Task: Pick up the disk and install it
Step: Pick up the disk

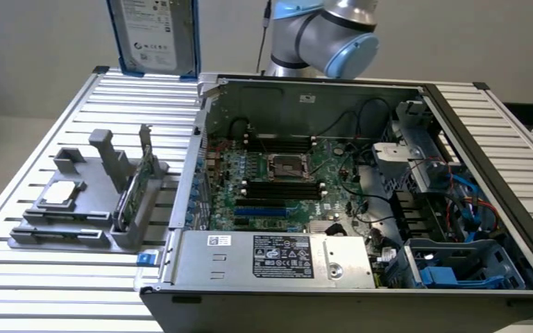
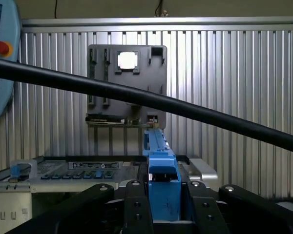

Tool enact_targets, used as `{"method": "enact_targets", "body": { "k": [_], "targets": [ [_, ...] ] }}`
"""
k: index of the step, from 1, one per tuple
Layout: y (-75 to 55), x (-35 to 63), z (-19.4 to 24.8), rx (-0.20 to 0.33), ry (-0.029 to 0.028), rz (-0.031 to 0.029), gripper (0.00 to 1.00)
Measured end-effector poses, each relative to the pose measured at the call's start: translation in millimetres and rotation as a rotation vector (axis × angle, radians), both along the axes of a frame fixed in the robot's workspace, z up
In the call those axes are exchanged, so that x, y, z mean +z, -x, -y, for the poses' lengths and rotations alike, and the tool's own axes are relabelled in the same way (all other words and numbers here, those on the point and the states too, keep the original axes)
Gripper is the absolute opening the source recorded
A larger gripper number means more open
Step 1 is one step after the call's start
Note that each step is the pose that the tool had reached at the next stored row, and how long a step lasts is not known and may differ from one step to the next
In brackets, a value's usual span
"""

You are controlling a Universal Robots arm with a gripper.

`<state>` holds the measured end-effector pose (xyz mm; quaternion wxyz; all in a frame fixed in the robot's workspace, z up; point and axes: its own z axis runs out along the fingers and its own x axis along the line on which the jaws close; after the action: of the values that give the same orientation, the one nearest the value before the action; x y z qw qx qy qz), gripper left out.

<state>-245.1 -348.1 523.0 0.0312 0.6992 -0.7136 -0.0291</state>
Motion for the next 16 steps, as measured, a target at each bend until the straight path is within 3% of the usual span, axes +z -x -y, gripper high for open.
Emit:
{"method": "enact_targets", "body": {
  "k": [9, 16],
  "targets": [
    [-40.9, -3.7, 7.6, 0.0, 0.0001, 0.0005, 0.33],
    [-71.7, -6.0, 13.8, 0.0, -0.0002, 0.0051, 0.33]
  ]
}}
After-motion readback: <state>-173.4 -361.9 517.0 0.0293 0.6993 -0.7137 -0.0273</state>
